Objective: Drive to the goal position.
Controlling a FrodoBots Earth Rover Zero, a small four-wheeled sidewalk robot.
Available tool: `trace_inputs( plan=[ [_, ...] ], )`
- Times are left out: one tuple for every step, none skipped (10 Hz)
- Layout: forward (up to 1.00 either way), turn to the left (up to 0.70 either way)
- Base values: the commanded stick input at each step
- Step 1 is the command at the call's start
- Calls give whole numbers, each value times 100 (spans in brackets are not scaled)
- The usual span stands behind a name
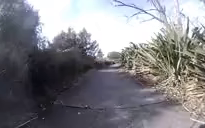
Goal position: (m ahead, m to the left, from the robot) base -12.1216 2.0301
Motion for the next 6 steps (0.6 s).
trace_inputs(
  plan=[
    [45, 0],
    [45, 0],
    [45, 0],
    [45, 0],
    [45, 0],
    [45, -1]
  ],
)
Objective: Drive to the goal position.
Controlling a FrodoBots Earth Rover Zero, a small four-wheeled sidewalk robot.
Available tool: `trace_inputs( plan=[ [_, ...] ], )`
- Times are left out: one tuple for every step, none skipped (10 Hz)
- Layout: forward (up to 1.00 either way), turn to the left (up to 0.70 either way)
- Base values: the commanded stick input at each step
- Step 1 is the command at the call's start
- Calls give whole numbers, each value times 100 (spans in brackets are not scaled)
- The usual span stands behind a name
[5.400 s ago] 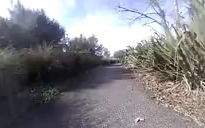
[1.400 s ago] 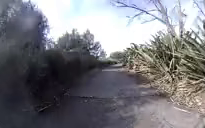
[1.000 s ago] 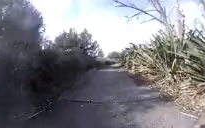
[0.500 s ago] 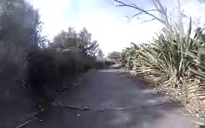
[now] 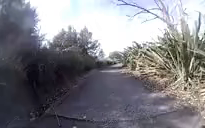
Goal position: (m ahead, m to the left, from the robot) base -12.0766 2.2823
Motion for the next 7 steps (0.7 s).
trace_inputs(
  plan=[
    [45, -7],
    [45, -13],
    [45, -27],
    [45, -27],
    [45, -27],
    [45, -27],
    [45, -27]
  ],
)
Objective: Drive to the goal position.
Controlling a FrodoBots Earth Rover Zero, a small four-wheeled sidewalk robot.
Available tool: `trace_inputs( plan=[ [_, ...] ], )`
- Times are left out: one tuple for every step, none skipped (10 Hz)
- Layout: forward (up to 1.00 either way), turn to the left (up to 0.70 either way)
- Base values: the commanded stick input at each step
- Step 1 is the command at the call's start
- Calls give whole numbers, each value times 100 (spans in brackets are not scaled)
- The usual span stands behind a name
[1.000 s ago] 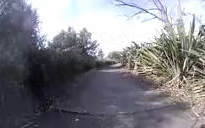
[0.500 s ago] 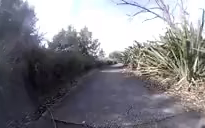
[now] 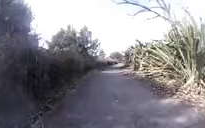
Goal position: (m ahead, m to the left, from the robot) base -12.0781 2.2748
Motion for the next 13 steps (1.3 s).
trace_inputs(
  plan=[
    [45, -27],
    [45, -27],
    [45, -27],
    [45, -19],
    [45, -12],
    [45, 0],
    [45, 0],
    [45, 0],
    [45, 0],
    [45, 0],
    [45, 0],
    [45, 0],
    [45, 0]
  ],
)
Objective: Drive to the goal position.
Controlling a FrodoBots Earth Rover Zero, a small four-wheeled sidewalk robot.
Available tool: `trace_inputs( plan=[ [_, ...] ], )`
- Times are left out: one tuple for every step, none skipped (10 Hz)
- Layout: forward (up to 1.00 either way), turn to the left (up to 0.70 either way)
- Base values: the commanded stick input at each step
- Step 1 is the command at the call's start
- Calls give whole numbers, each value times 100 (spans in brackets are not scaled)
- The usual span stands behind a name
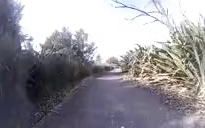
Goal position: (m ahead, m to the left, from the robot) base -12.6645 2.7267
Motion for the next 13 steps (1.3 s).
trace_inputs(
  plan=[
    [45, 0],
    [45, 0],
    [45, 0],
    [45, 0],
    [45, 0],
    [45, 0],
    [45, 0],
    [45, 0],
    [45, 0],
    [45, 0],
    [45, -1],
    [45, -7],
    [45, -12]
  ],
)
